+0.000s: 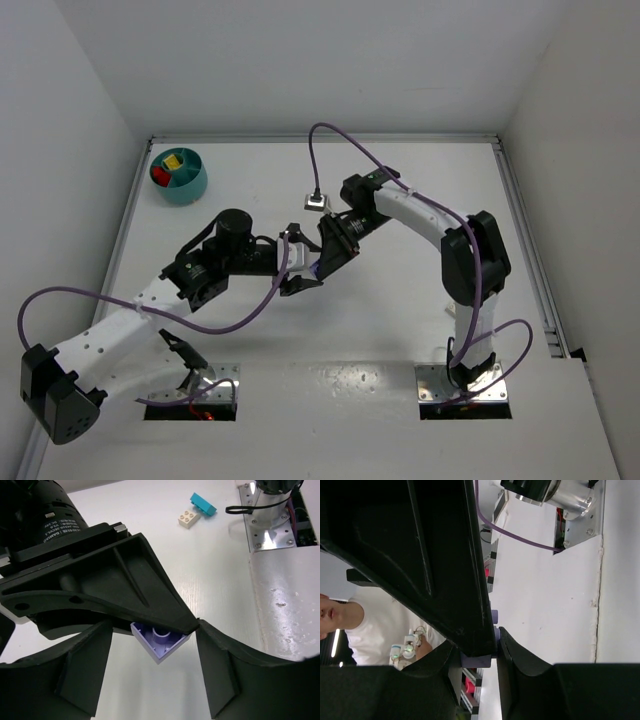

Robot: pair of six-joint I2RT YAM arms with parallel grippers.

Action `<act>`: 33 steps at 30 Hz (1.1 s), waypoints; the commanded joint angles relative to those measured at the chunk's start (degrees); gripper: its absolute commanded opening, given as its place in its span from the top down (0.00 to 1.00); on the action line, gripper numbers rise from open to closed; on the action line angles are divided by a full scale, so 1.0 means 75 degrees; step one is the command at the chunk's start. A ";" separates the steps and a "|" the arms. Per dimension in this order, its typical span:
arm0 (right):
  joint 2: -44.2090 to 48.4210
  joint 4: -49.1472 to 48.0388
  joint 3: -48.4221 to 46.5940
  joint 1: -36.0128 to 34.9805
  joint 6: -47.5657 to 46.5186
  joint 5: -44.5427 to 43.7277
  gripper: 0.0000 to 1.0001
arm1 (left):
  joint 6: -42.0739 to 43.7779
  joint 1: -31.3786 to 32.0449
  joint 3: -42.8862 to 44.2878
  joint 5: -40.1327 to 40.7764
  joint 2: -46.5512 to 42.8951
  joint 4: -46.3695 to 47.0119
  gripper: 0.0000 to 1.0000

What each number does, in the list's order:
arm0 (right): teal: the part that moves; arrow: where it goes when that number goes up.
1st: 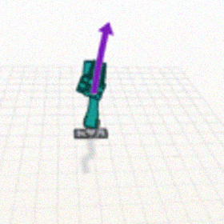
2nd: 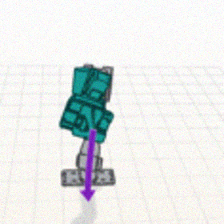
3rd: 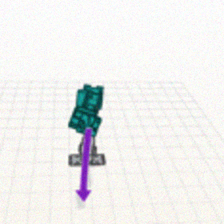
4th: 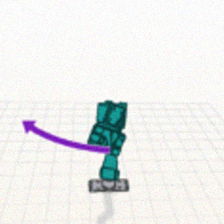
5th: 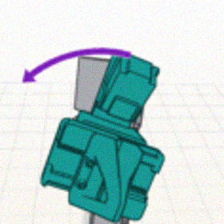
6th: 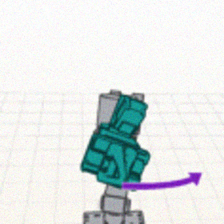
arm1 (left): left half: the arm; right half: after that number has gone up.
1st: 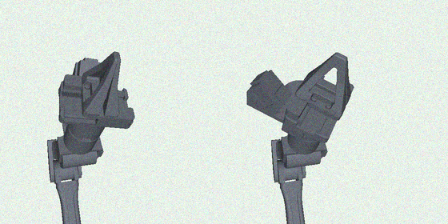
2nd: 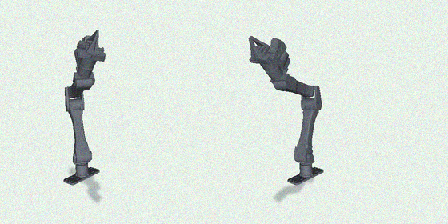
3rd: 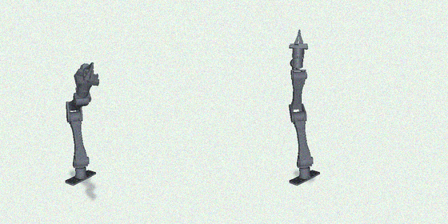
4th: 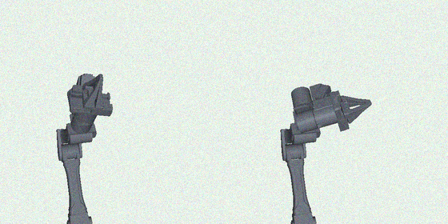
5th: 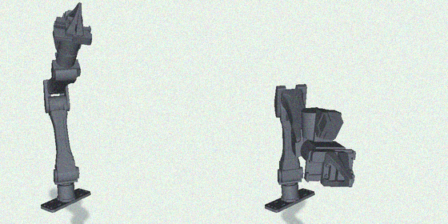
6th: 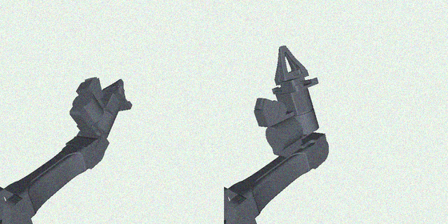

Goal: Sort the legos into containers by color

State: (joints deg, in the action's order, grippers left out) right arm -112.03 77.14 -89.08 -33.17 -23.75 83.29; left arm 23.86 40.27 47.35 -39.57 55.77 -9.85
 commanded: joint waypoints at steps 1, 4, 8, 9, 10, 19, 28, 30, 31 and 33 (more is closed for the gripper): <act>0.0324 -0.0137 -0.0252 -0.0066 0.0061 0.0755 1.00 | 0.0077 0.0103 0.0085 -0.0196 -0.0018 0.0305 0.30; 0.0324 -0.0137 -0.0252 -0.0066 0.0130 0.0755 1.00 | 0.0147 0.0173 0.0015 -0.0196 -0.0018 0.0305 0.40; 0.0324 -0.0208 -0.0252 -0.0066 0.0201 0.0825 1.00 | 0.0218 0.0173 0.0014 -0.0267 -0.0018 0.0235 0.51; 0.0405 -0.0277 -0.0252 -0.0066 0.0283 0.0825 1.00 | 0.0287 0.0173 0.0014 -0.0267 -0.0018 0.0165 0.54; 0.0406 -0.0278 -0.0171 -0.0066 0.0284 0.0825 1.00 | 0.0288 0.0173 0.0014 -0.0267 -0.0018 0.0164 0.56; 0.0558 -0.0899 0.0053 0.0215 0.0951 0.0791 0.63 | -0.0099 0.0173 -0.0078 0.0436 -0.0251 0.0000 0.67; 0.0803 -0.0161 -0.0779 0.1081 0.0131 -0.0695 0.59 | -0.1304 -0.0739 -0.0454 0.0540 -0.0733 -0.0526 0.72; 0.0885 -0.0452 -0.0779 0.1316 0.0201 -0.1048 0.59 | -0.1597 -0.1009 -0.0385 0.0740 -0.0826 -0.0771 0.73; 0.0886 -0.0651 -0.0779 0.1445 0.0376 -0.1607 0.59 | -0.1970 -0.1347 -0.0384 0.0927 -0.0826 -0.0901 0.73; 0.1107 -0.1166 -0.0779 0.1738 0.1159 -0.2464 0.59 | -0.2440 -0.1758 0.0060 0.1711 -0.0826 -0.1170 0.76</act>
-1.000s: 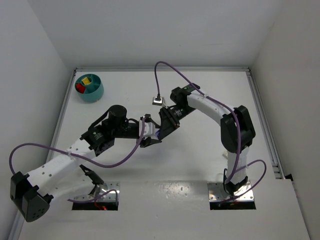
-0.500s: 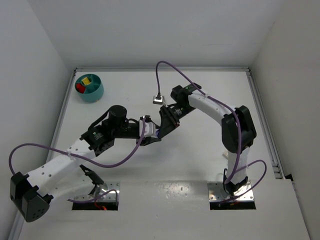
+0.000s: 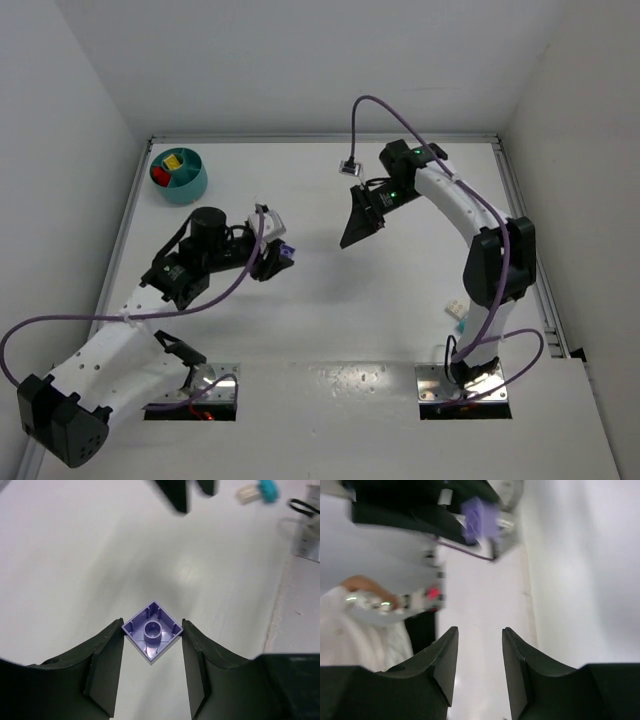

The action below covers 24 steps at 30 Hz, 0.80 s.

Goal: Sort the legos into containers by color

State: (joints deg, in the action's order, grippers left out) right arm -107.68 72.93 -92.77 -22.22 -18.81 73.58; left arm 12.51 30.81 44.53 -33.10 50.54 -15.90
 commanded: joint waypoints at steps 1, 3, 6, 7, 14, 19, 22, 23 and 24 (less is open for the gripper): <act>0.0657 -0.1372 0.0050 0.0348 0.0863 -0.2149 0.59 | -0.1348 -0.0986 0.0623 0.1443 0.0160 -0.0666 0.79; 0.1160 -0.2165 0.0428 0.0431 0.1802 -0.3283 0.59 | -0.1692 -0.1562 0.1337 0.1880 0.0536 -0.0938 0.83; 0.1676 -0.3194 0.1141 0.0431 0.2180 -0.4604 0.59 | -0.2066 -0.2862 0.2567 0.2186 0.1508 -0.1312 0.90; 0.1677 -0.3196 0.1143 0.0431 0.2249 -0.4689 0.59 | -0.2310 -0.3190 0.2930 0.2187 0.1824 -0.1383 0.91; 0.1748 -0.3266 0.1295 0.0501 0.2250 -0.4690 0.59 | -0.3599 -0.6376 0.6702 0.0552 0.5549 -0.2624 0.95; 0.1678 -0.3266 0.1366 0.0501 0.2250 -0.4690 0.59 | -0.5006 -0.7481 0.8709 -0.0670 0.7776 -0.2664 0.96; 0.1608 -0.3266 0.1366 0.0501 0.2250 -0.4619 0.59 | -0.5546 -0.7809 0.8792 -0.0941 0.8154 -0.2112 0.94; 0.1607 -0.3266 0.1366 0.0501 0.2250 -0.4619 0.59 | -0.5791 -0.7950 0.8793 -0.1185 0.8376 -0.1960 0.93; 0.1607 -0.3266 0.1366 0.0501 0.2250 -0.4619 0.59 | -0.5886 -0.7951 0.8793 -0.1269 0.8482 -0.1854 0.93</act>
State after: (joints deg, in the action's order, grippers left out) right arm -96.07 49.71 -82.50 -18.46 -2.61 38.98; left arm -24.75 -28.23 107.31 -35.81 113.99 -32.91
